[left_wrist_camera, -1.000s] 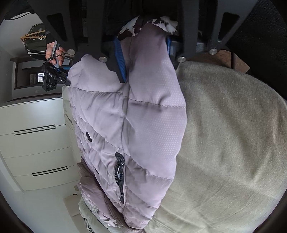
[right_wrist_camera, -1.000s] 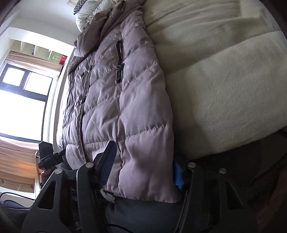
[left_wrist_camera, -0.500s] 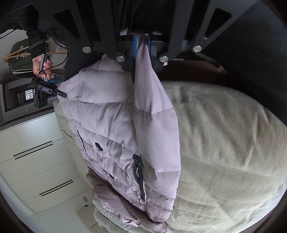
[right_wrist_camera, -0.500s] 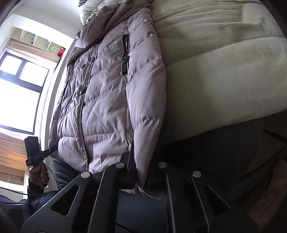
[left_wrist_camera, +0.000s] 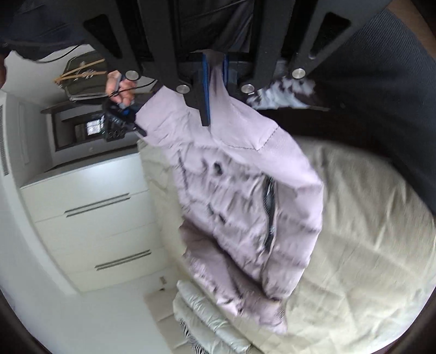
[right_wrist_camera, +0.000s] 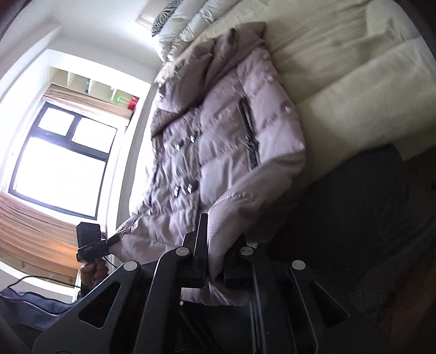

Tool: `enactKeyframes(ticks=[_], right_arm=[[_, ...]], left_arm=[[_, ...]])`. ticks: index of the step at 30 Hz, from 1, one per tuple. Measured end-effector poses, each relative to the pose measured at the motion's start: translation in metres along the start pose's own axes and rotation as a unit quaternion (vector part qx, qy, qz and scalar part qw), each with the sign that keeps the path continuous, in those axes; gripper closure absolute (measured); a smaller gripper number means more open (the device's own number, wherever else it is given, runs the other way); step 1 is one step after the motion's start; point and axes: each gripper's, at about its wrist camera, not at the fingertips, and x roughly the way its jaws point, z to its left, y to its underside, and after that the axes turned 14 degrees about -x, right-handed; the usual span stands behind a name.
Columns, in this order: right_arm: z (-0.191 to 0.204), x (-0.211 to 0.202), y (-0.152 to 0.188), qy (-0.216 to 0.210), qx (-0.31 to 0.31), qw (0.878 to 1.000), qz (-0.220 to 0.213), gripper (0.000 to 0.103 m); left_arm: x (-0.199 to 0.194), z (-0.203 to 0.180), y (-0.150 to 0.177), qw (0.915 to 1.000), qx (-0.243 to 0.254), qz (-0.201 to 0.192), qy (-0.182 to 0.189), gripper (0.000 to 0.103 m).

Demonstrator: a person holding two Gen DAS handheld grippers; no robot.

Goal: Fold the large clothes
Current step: 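Fold the held hem up toward the hood with both grippers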

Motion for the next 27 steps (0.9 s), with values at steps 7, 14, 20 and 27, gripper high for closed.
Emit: enactKeyframes(ticks=[7, 14, 20, 27], right_arm=[[0.021, -0.017, -0.109, -0.051, -0.021, 0.991, -0.124, 0.097], [0.018, -0.013, -0.226, -0.014, -0.034, 0.98, -0.195, 0.097], [0.003, 0.033, -0.329, 0.04, -0.041, 0.978, -0.199, 0.097], [-0.06, 0.136, -0.423, 0.076, 0.001, 0.982, -0.172, 0.097]], left_arm=[[-0.013, -0.047, -0.067, 0.9808, -0.054, -0.099, 0.159, 0.094], [-0.008, -0.074, -0.164, 0.9623, -0.07, -0.168, 0.203, 0.094], [0.022, -0.088, -0.253, 0.9619, -0.074, -0.19, 0.182, 0.094], [0.075, -0.066, -0.35, 0.9651, -0.103, -0.196, 0.14, 0.094]])
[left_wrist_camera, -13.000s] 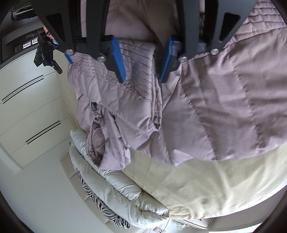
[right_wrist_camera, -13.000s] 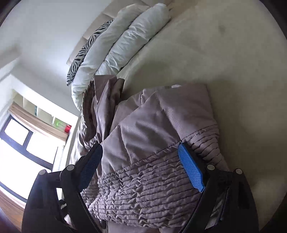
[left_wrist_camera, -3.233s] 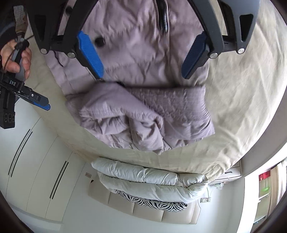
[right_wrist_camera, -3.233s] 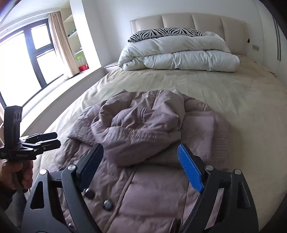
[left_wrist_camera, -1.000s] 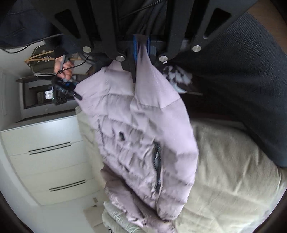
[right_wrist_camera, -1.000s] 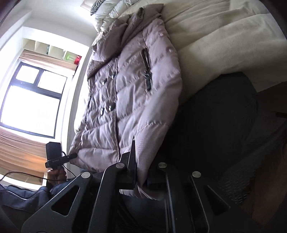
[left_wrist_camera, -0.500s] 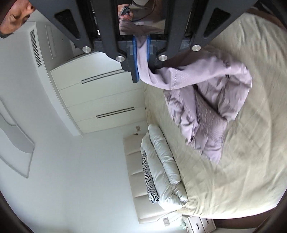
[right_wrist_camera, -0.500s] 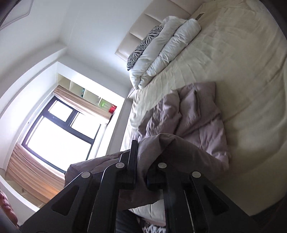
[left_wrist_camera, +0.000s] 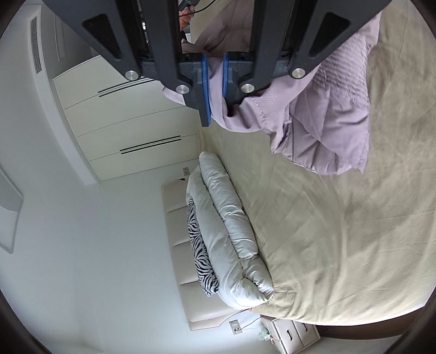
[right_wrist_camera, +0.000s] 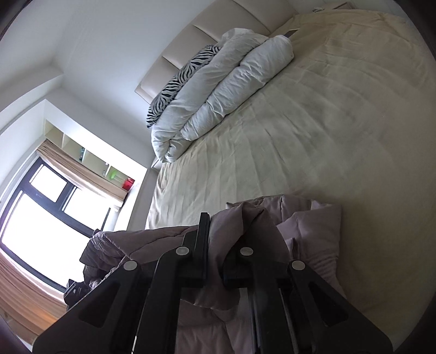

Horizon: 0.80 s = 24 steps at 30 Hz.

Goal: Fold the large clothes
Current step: 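Fold the held hem up toward the hood with both grippers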

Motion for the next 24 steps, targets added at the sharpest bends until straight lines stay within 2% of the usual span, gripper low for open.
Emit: enactKeyframes(ticks=[4, 8, 13, 16, 18, 19, 20, 22, 23, 24], right_arm=[[-0.04, 0.075, -0.001, 0.012, 0.039, 0.999, 0.029, 0.096], [-0.077, 0.13, 0.007, 0.007, 0.078, 0.996, 0.049, 0.094], [-0.108, 0.173, 0.022, -0.007, 0.106, 0.992, 0.065, 0.089], [-0.119, 0.186, 0.027, -0.015, 0.118, 0.991, 0.068, 0.086], [-0.127, 0.183, 0.033, -0.037, 0.138, 0.988, 0.058, 0.084], [-0.131, 0.182, 0.034, -0.048, 0.148, 0.986, 0.053, 0.083], [-0.133, 0.179, 0.036, -0.057, 0.155, 0.985, 0.048, 0.083], [-0.133, 0.172, 0.037, -0.068, 0.158, 0.984, 0.042, 0.081], [-0.132, 0.17, 0.038, -0.069, 0.157, 0.984, 0.041, 0.079], [-0.13, 0.168, 0.038, -0.066, 0.154, 0.985, 0.041, 0.076]], left_arm=[[0.036, 0.03, -0.032, 0.9991, -0.02, -0.001, -0.038, 0.094], [0.063, 0.058, -0.054, 0.9966, -0.032, 0.001, -0.076, 0.092], [0.089, 0.092, -0.067, 0.9925, -0.06, 0.012, -0.106, 0.088], [0.098, 0.103, -0.07, 0.9915, -0.078, 0.017, -0.104, 0.086], [0.097, 0.103, -0.07, 0.9921, -0.084, 0.018, -0.091, 0.078], [0.094, 0.102, -0.068, 0.9929, -0.086, 0.019, -0.08, 0.065], [0.09, 0.1, -0.067, 0.9939, -0.085, 0.018, -0.068, 0.046], [0.081, 0.088, -0.065, 0.9953, -0.077, 0.004, -0.059, 0.026], [0.076, 0.083, -0.063, 0.9955, -0.072, -0.003, -0.061, 0.02], [0.07, 0.078, -0.061, 0.9955, -0.069, -0.007, -0.064, 0.018]])
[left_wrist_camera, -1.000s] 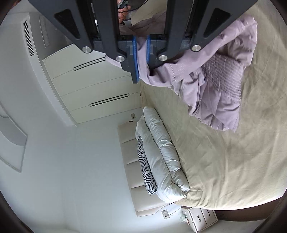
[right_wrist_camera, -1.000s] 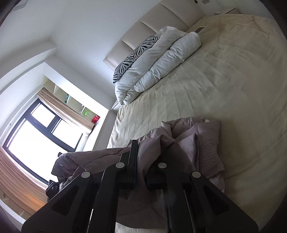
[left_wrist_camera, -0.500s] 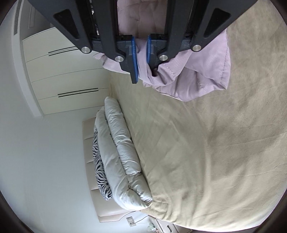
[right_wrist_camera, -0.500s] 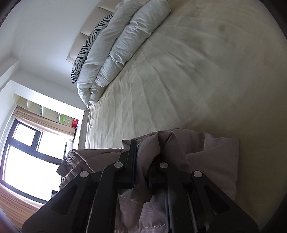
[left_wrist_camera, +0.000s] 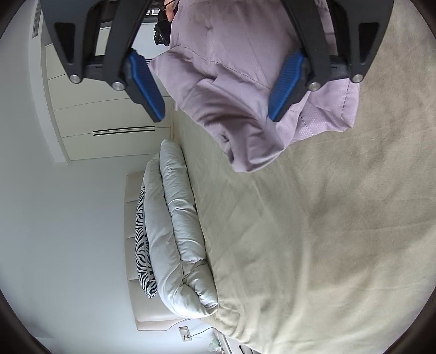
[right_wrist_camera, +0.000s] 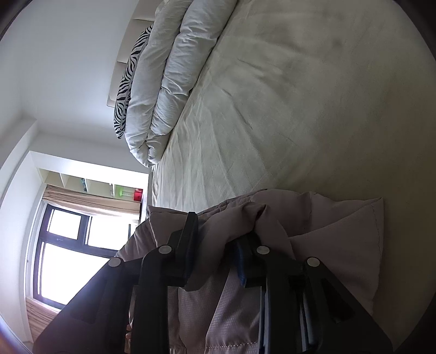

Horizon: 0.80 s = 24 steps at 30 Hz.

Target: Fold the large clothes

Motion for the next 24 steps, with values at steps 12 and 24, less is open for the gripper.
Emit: enactKeyframes(ticks=[12, 24], right_arm=[[0.096, -0.074, 0.027, 0.058, -0.144, 0.988, -0.018, 0.018], [0.193, 0.009, 0.117, 0.22, -0.389, 0.891, 0.077, 0.059]], left_arm=[[-0.013, -0.088, 0.139, 0.9519, 0.294, -0.025, -0.082, 0.019], [0.114, -0.089, 0.204, 0.8122, 0.509, -0.053, -0.28, 0.026]])
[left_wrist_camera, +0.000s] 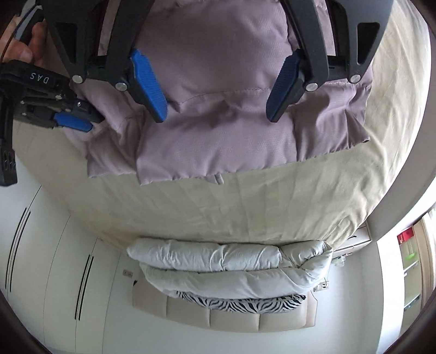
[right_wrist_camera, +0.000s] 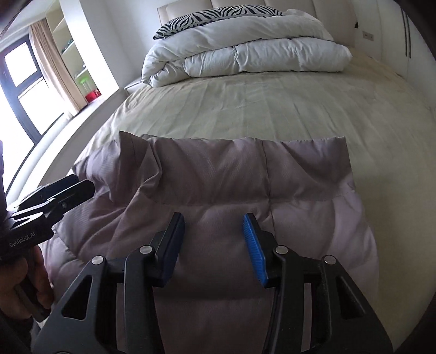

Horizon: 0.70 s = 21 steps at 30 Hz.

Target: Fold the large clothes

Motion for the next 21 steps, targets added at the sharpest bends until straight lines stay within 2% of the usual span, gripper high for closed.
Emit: enactKeyframes(ticks=[2, 6, 10, 21], right_arm=[[-0.006, 0.015, 0.002, 0.004, 0.006, 1.0, 0.01, 0.059], [-0.03, 0.041, 0.006, -0.011, 0.036, 0.999, 0.025, 0.061], [-0.039, 0.057, 0.007, -0.012, 0.036, 0.999, 0.031, 0.061], [-0.042, 0.083, 0.0, 0.004, 0.025, 0.999, 0.045, 0.061]], left_arm=[[0.02, 0.005, 0.002, 0.9998, 0.005, 0.016, -0.008, 0.025], [0.043, 0.019, 0.0, 0.9996, -0.017, 0.021, 0.0, 0.018], [0.068, 0.027, -0.005, 0.9985, -0.034, 0.044, 0.002, 0.014], [0.094, 0.03, 0.001, 0.9979, -0.038, 0.053, 0.0, 0.011]])
